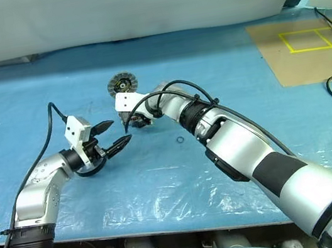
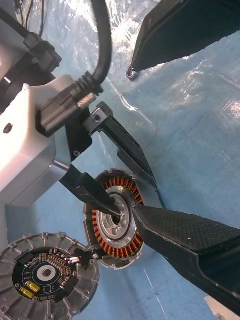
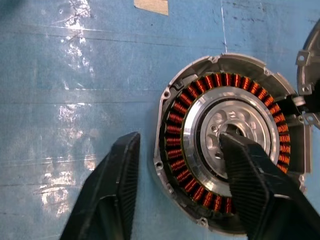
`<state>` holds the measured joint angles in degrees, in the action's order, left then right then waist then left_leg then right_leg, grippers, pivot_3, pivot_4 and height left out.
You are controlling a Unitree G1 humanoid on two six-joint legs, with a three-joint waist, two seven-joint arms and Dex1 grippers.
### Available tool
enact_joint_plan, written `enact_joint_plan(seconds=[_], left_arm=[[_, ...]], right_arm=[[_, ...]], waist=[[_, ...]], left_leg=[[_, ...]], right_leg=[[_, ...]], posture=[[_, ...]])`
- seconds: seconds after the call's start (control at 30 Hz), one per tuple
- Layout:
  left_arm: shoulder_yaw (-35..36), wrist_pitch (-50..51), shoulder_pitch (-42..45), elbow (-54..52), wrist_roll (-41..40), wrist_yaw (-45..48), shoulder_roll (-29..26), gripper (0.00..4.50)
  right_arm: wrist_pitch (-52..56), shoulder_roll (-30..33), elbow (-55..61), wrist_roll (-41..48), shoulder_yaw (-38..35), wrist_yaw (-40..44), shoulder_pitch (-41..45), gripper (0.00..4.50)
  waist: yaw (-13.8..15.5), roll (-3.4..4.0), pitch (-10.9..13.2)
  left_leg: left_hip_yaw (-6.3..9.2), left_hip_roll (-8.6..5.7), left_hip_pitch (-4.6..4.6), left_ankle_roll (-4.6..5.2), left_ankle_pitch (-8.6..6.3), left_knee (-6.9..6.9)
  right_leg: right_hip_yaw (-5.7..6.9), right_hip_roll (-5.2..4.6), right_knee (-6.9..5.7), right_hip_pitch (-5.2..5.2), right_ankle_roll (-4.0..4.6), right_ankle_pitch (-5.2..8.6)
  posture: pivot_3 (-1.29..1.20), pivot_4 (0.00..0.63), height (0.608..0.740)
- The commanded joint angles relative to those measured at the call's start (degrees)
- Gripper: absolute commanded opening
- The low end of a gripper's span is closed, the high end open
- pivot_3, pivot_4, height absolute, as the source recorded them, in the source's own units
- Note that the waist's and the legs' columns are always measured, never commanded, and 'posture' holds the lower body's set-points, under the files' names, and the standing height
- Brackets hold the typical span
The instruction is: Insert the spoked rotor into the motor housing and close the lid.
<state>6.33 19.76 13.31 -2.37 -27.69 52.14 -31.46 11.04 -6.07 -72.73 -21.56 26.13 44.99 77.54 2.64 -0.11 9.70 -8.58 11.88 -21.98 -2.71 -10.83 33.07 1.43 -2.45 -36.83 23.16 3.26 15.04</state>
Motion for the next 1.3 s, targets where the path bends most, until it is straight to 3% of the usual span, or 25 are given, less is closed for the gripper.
enact_joint_plan(seconds=[0.03,0.17,0.3,0.43,0.6,0.83,1.03,1.17,1.3], left_arm=[[0.02,-1.12,0.81,-0.48,0.13,-0.06,0.42,4.5],[-0.03,-1.12,0.66,-0.67,0.17,-0.28,1.0,4.5],[0.12,-0.82,0.02,-1.54,-0.04,-0.54,1.3,4.5],[0.33,-0.31,-0.71,-2.72,-0.67,-0.49,1.34,4.5],[0.06,-0.13,-0.59,-2.86,-0.66,-0.23,1.12,4.5],[-0.29,1.23,-0.89,-3.73,-1.05,0.56,0.59,4.5],[-0.71,2.58,-1.8,-4.98,-1.26,0.68,0.62,4.5],[-0.76,3.31,-1.91,-5.51,-1.37,0.58,0.65,4.5],[-0.65,4.02,-1.92,-5.93,-1.66,0.77,0.33,4.5]], right_arm=[[1.94,-0.8,-0.92,-0.8,0.45,2.28,-1.95,2.61],[2.6,-0.18,-0.42,-1.05,0.22,3.26,-2.11,2.61],[3.21,1.7,3.23,-1.18,1.09,10.14,-2.71,2.61],[9.2,5.85,19.77,-0.14,3.93,23.65,-7.96,2.61],[24.2,10.43,43.17,-0.69,8.56,31.21,-16.45,2.61],[43.35,13.03,57.17,-0.81,13.59,31.34,-20.24,2.61],[59.46,12.33,56.99,2.15,16.42,28.18,-19.34,2.61],[62.12,9.78,52.65,4.78,15.41,23.73,-18.32,2.61],[62.9,11.06,54.22,7.94,16.47,23.47,-17.68,2.61]], waist=[[-0.05,0.0,0.0],[-0.05,0.0,0.0],[-0.03,0.0,-0.01],[0.05,-0.01,-0.01],[0.07,-0.03,-0.02],[0.07,-0.03,-0.02],[0.09,-0.03,-0.02],[0.21,-0.02,-0.04],[0.39,-0.02,-0.04]], left_leg=[[0.0,0.0,0.0,0.0,0.0,0.0],[0.0,0.0,0.02,0.0,0.0,0.0],[0.0,0.0,0.02,0.0,0.0,0.0],[0.01,0.0,0.01,0.02,0.0,0.0],[0.04,-0.02,0.06,0.08,0.04,-0.01],[0.04,-0.01,0.4,0.0,-0.01,-0.04],[0.03,-0.01,0.59,-0.01,-0.01,-0.13],[0.02,-0.01,1.0,-0.01,-0.01,-0.33],[0.03,-0.07,1.02,-0.02,-0.01,-0.32]], right_leg=[[-0.01,0.0,0.0,0.0,0.0,0.0],[-0.01,0.0,-0.01,-0.01,0.0,0.0],[-0.01,-0.02,0.0,-0.04,-0.01,-0.01],[0.0,-0.02,0.02,-0.06,-0.03,-0.02],[0.01,0.02,0.03,-0.1,-0.05,-0.03],[-0.02,0.03,0.03,-0.4,-0.04,-0.02],[-0.07,0.0,0.09,-0.57,-0.03,-0.01],[-0.1,-0.08,0.15,-0.88,0.22,0.18],[-0.12,-0.21,0.16,-0.91,0.2,0.19]], posture=[[0.0,0.15,0.74],[0.0,0.15,0.74],[0.0,0.15,0.74],[0.0,0.15,0.74],[0.0,0.15,0.74],[0.0,0.15,0.74],[0.0,0.15,0.74],[0.0,0.15,0.74],[0.0,0.15,0.74]])
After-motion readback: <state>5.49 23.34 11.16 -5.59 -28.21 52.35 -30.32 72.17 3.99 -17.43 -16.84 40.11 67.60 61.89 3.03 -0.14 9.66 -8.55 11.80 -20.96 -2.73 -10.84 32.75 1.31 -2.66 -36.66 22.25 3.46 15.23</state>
